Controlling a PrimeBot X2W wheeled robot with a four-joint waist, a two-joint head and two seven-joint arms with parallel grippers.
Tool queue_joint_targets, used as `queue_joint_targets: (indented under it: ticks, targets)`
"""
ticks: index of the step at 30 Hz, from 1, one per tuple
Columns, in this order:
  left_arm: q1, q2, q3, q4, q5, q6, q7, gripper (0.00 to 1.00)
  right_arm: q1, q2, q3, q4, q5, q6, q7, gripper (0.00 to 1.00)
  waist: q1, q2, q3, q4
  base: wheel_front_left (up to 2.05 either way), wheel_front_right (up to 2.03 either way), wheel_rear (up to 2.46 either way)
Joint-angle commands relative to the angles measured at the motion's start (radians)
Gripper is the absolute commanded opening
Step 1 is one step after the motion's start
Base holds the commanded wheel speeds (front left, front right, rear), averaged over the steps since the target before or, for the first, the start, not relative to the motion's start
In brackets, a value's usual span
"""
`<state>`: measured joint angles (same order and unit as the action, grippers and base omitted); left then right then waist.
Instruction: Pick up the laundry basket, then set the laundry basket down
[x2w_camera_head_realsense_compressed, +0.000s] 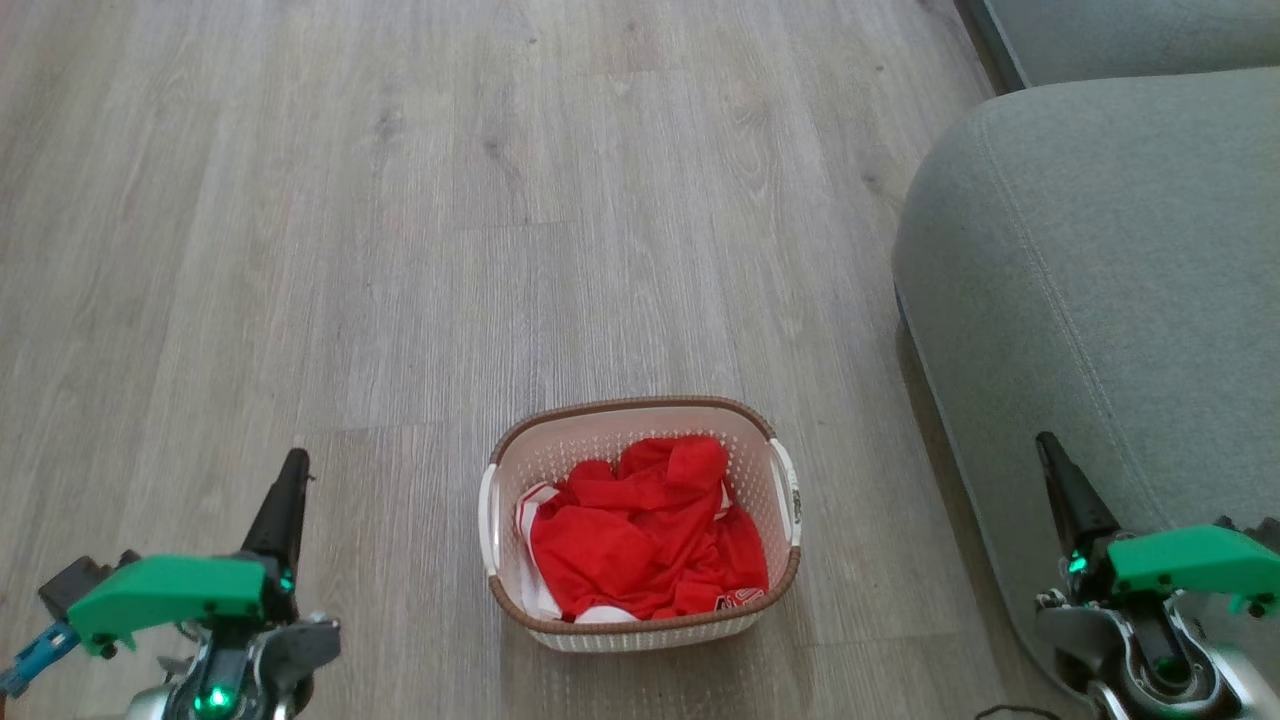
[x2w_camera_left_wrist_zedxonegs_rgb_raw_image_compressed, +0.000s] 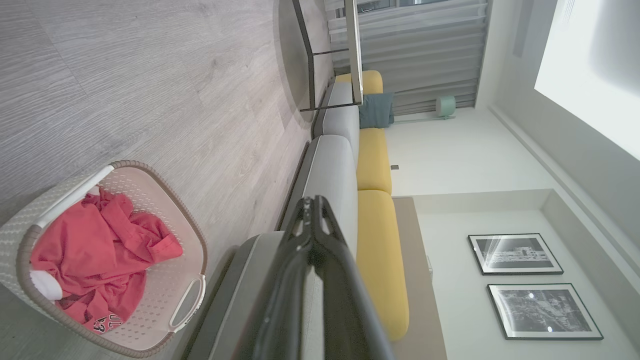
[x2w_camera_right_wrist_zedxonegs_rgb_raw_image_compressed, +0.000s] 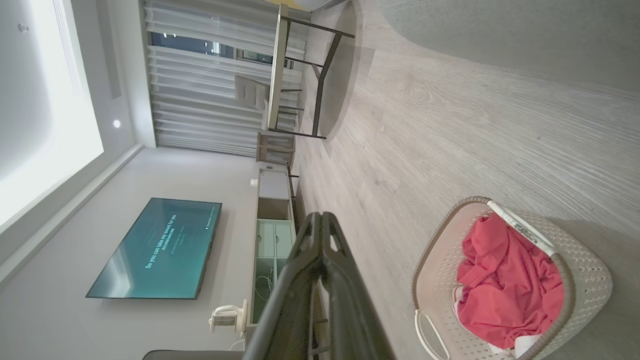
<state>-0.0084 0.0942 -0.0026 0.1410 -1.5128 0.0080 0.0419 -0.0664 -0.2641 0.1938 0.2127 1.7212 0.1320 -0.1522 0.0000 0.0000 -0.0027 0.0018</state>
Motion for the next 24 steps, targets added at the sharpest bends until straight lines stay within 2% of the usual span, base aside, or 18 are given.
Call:
queue_joint_targets:
  ticks: [1, 12, 24]
  targets:
    - [-0.064, 0.006, 0.045, -0.027, -0.027, -0.012, 0.008, 0.00, -0.052, -0.033, 0.019, -0.028, 0.040, -0.001, -0.008, 0.00, 0.0000, 0.0000, 0.000, 0.000, 0.00, 0.00, 0.00]
    - [-0.087, -0.008, 0.074, -0.014, -0.137, -0.032, 0.030, 0.00, -0.066, -0.075, 0.061, -0.029, 0.213, -0.001, -0.035, 0.00, 0.0000, 0.0000, 0.001, -0.002, 0.00, 0.00, 0.00]
    - [-0.087, -0.009, 0.076, -0.015, -0.135, -0.032, 0.032, 0.00, -0.068, -0.093, 0.082, -0.039, 0.232, -0.001, -0.053, 0.00, 0.0000, 0.0000, 0.001, -0.002, 0.00, 0.00, 0.00]
